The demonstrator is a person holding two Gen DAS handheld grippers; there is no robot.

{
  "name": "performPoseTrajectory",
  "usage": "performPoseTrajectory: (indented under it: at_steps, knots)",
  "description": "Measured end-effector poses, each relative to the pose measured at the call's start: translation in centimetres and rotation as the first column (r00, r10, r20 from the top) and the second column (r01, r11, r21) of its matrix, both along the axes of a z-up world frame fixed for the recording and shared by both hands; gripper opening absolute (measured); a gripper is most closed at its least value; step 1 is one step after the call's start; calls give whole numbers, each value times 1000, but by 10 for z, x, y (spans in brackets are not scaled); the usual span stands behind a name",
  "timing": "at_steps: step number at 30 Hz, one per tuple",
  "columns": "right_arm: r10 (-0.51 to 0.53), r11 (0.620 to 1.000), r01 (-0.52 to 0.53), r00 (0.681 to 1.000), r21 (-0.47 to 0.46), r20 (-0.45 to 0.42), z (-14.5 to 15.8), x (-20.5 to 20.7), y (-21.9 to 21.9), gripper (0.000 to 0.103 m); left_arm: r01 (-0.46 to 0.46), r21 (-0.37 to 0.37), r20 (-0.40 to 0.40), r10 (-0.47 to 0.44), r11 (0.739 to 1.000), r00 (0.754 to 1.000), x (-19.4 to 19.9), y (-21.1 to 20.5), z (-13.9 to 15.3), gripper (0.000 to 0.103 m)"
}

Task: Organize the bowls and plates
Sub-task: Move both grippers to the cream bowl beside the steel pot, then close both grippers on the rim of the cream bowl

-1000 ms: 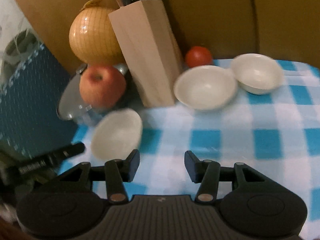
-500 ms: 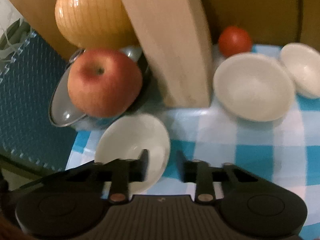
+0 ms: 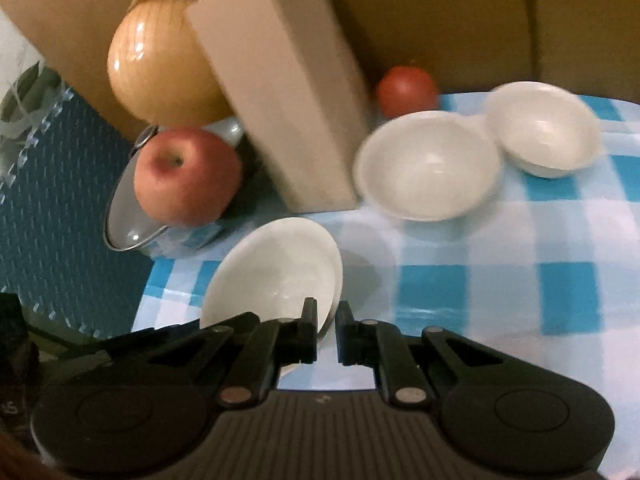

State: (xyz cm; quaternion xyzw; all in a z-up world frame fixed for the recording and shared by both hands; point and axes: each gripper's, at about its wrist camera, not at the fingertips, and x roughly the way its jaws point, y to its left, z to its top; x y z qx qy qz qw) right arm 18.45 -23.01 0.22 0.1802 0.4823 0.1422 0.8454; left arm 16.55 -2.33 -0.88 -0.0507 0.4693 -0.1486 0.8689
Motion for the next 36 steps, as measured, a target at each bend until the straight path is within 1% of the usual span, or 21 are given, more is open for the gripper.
performPoseTrajectory:
  at_steps: [3, 6, 10, 13, 22, 28, 36]
  knots:
    - [-44, 999, 44, 999, -3, 0, -1, -12, -25, 6, 47, 7, 0, -47, 999, 999, -4, -24, -2, 34]
    - [-79, 997, 79, 997, 8, -17, -8, -19, -45, 6, 65, 10, -1, -65, 998, 998, -5, -40, -5, 34]
    - [-109, 994, 109, 994, 7, -15, -10, -22, -60, 6, 82, 6, -5, -82, 997, 997, -5, -54, -9, 34]
    - [-119, 993, 119, 993, 3, -13, -11, -24, -68, 6, 95, 18, 1, -95, 995, 996, -6, -62, -11, 34]
    - [-120, 993, 119, 992, -25, -43, -25, -28, -74, 6, 128, 37, -15, -127, 991, 992, -2, -70, -17, 35]
    - [-111, 993, 109, 993, -36, -43, -29, -28, -73, 7, 147, 101, 4, -148, 984, 989, -2, -77, -20, 36]
    - [-107, 993, 104, 993, -50, -56, -35, -26, -70, 8, 159, 154, 32, -166, 975, 986, -5, -83, -22, 41]
